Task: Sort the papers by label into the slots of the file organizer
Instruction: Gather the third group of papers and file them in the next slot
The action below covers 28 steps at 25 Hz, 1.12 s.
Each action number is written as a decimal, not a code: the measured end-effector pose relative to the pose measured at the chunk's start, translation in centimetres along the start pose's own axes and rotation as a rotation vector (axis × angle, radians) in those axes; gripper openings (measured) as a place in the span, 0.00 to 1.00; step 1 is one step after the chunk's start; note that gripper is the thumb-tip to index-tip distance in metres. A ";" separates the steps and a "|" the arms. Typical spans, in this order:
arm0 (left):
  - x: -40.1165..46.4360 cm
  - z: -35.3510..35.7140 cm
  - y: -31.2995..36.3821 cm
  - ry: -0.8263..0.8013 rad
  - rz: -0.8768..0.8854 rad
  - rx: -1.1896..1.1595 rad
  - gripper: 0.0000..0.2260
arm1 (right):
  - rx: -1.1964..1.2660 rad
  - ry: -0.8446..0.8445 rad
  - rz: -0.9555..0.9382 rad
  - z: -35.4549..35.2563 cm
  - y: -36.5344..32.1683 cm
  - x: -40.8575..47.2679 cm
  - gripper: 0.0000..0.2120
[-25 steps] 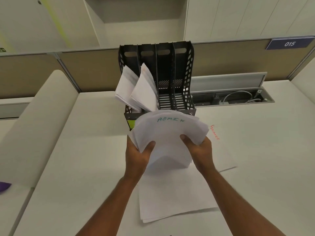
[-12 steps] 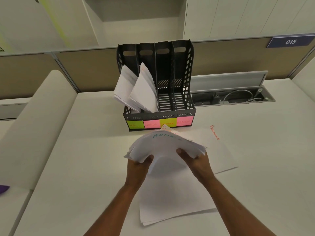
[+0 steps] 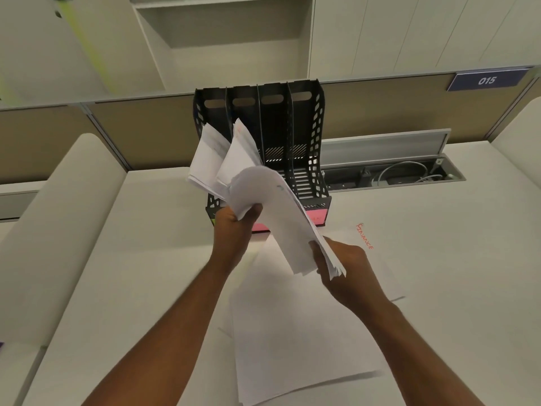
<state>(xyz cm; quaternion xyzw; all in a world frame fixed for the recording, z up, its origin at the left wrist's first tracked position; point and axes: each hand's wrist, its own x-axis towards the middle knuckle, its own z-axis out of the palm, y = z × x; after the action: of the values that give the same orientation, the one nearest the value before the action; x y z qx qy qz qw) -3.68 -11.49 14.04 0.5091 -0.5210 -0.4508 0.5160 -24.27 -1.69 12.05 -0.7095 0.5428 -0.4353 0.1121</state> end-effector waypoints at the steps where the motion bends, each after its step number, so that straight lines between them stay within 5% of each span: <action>1: 0.4 0.6 0.1 -0.022 0.001 0.036 0.12 | 0.042 0.050 0.099 -0.3 0.0 0.2 0.06; 4: 1.7 2.7 1.3 -0.036 0.036 0.126 0.05 | 0.055 0.186 0.367 -2.0 0.1 2.0 0.14; 8: 5.2 6.4 5.0 -0.154 0.029 0.215 0.35 | -0.090 0.374 0.219 -5.0 -0.8 6.9 0.23; 11: 7.7 9.8 8.4 -0.465 0.041 0.036 0.32 | -0.223 0.415 0.094 -5.2 -0.8 10.6 0.20; 15: 9.8 12.2 10.2 -0.469 -0.122 -0.248 0.30 | -0.300 0.356 0.095 -2.7 0.9 14.1 0.08; 21: 11.4 12.2 7.5 -0.485 -0.164 -0.276 0.24 | -0.379 0.257 0.082 0.4 5.3 16.7 0.10; 28: 9.1 11.2 2.5 -0.529 -0.258 -0.151 0.25 | -0.200 -0.064 0.481 5.1 10.0 14.4 0.11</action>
<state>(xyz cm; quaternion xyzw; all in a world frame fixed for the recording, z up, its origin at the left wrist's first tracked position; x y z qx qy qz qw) -14.55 -20.97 16.54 0.3960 -0.5334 -0.6669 0.3374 -26.77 -19.58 9.86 -0.5811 0.7324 -0.3176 0.1586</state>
